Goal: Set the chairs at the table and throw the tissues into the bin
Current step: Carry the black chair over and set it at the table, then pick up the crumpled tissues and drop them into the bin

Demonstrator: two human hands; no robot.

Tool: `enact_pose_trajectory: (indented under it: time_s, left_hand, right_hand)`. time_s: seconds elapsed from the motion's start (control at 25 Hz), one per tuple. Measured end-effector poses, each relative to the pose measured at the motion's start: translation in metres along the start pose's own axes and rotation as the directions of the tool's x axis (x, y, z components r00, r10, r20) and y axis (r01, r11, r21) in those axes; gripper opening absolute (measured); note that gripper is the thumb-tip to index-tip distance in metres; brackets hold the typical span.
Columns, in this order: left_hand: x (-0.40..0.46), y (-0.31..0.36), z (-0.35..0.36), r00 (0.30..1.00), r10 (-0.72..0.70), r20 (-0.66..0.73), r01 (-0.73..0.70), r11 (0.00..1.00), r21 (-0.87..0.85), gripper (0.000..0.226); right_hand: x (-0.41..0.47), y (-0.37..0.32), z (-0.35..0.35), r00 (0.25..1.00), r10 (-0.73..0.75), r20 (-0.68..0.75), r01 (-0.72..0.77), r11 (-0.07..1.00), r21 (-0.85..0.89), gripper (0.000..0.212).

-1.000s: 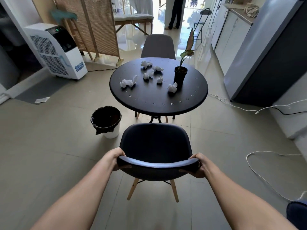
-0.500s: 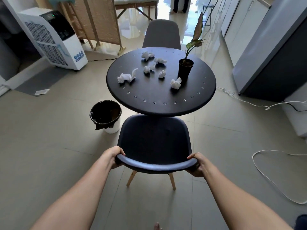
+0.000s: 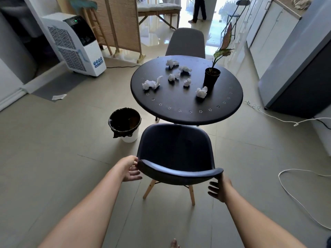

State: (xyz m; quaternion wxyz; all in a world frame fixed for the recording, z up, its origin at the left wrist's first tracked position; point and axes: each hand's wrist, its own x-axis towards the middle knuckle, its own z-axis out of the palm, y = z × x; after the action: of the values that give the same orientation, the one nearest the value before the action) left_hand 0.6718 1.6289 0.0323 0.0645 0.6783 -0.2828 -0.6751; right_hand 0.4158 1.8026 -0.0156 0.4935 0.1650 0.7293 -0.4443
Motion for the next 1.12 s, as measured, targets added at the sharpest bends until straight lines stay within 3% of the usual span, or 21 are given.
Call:
enact_pose_trajectory:
  time_s: [0.12,0.2,0.28,0.36,0.44,0.56,0.76,0.96,1.12]
  left_hand:
    - [-0.011,-0.018,-0.037,0.998,0.029,-0.064,-0.023,0.995,0.094,0.048]
    - [-0.014,-0.038,-0.072,0.990,0.060,-0.125,-0.035,0.980,0.194,0.054]
    - [-0.023,-0.066,-0.118,0.978,0.084,-0.193,-0.025,0.956,0.292,0.058]
    - [-0.034,-0.101,-0.170,0.961,0.103,-0.257,0.005,0.922,0.387,0.058]
    - [-0.045,-0.133,-0.220,0.948,0.103,-0.301,0.037,0.903,0.428,0.060]
    - [-0.054,-0.164,-0.285,0.936,0.103,-0.336,0.043,0.915,0.402,0.055]
    - [-0.057,-0.166,-0.376,0.897,0.123,-0.425,0.010,0.955,0.297,0.046]
    - [-0.030,-0.124,-0.436,0.886,0.118,-0.448,0.006,0.964,0.265,0.053]
    - [0.010,-0.040,-0.485,0.874,0.158,-0.459,-0.044,0.967,0.249,0.051]
  right_hand:
    - [-0.027,0.030,0.028,1.000,-0.020,0.008,0.022,0.929,-0.370,0.045]
    - [-0.047,0.054,0.056,0.992,-0.099,0.080,0.127,0.742,-0.658,0.037]
    - [-0.067,0.079,0.092,0.969,-0.176,0.175,0.244,0.553,-0.796,0.042]
    - [-0.091,0.105,0.129,0.962,-0.163,0.219,0.266,0.375,-0.888,0.041]
    - [-0.112,0.130,0.166,0.956,-0.122,0.267,0.291,0.260,-0.921,0.031]
    - [-0.139,0.157,0.226,0.930,-0.044,0.366,0.368,0.168,-0.914,0.019]
    - [-0.175,0.171,0.337,0.869,0.000,0.494,0.494,0.032,-0.869,0.013]
    - [-0.177,0.156,0.438,0.843,0.051,0.536,0.536,0.020,-0.844,0.011]
    - [-0.165,0.107,0.536,0.803,-0.025,0.595,0.595,0.021,-0.803,0.022]
